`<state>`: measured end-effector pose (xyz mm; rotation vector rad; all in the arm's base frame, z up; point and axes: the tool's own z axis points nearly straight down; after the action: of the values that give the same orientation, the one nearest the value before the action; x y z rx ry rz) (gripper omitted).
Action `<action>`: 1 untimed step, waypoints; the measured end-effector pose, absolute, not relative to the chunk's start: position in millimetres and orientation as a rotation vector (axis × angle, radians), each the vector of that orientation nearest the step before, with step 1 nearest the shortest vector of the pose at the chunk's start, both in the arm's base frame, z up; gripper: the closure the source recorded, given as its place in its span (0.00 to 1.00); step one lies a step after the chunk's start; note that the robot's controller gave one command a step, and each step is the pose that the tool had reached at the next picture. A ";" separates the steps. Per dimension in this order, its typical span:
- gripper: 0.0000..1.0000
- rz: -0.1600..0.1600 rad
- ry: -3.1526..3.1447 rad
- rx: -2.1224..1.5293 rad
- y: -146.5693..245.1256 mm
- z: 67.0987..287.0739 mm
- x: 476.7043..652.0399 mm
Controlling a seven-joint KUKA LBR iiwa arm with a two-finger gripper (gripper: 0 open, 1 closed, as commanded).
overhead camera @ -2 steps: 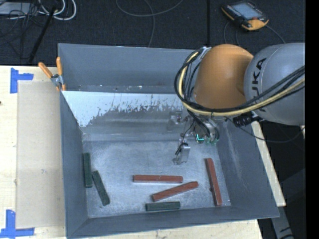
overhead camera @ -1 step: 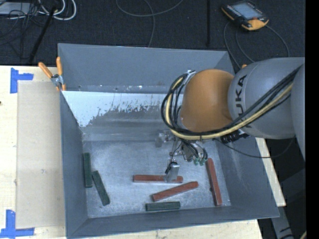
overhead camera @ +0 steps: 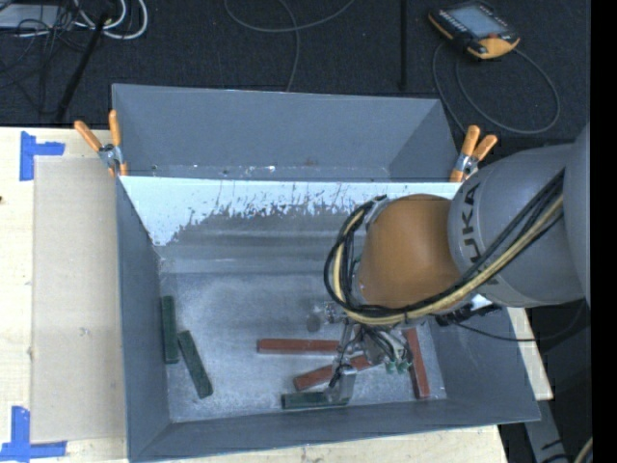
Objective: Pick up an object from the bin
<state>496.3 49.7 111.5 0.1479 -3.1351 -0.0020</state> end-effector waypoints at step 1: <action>1.00 -0.001 -3.137 0.031 69.6 70.0 507.9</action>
Offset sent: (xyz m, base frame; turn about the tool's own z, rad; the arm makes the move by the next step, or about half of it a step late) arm 0.0000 0.0000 0.0000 0.0000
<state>507.9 69.6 70.0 0.0312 -3.1374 -0.0011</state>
